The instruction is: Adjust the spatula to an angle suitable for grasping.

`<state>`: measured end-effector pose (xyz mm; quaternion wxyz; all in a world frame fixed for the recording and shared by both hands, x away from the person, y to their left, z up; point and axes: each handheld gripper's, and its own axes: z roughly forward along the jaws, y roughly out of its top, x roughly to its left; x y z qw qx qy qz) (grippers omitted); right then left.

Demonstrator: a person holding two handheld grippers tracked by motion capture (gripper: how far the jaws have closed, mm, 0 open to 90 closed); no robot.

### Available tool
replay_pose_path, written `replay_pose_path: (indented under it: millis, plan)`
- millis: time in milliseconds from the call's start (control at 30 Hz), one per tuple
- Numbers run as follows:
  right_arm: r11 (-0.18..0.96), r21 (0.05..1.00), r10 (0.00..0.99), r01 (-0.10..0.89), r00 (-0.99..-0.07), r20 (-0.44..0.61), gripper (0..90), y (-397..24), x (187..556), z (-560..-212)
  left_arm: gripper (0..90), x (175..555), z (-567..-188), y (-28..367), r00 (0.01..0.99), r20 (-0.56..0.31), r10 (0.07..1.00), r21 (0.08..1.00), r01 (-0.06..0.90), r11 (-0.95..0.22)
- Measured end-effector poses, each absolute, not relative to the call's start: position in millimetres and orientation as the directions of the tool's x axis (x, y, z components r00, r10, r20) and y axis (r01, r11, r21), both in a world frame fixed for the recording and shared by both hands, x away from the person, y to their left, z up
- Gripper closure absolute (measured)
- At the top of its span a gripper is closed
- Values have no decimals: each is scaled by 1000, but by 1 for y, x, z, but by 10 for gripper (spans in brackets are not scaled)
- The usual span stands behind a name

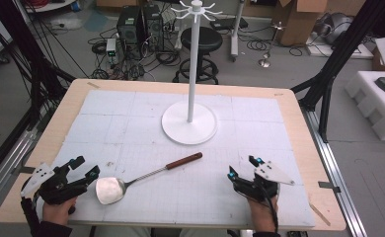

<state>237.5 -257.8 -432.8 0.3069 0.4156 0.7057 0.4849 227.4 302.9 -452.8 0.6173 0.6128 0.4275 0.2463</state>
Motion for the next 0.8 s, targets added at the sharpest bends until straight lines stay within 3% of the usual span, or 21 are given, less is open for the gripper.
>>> replay_pose_path:
  millis: [367,800]
  plan:
    - [55,972,896,229,-441,54,164,-292,215,-428,203,228,-453,303,512,-236,826,964,231,133]
    - [80,969,883,232,-468,40,164,-281,220,-427,219,227,-453,302,510,-219,832,969,217,122]
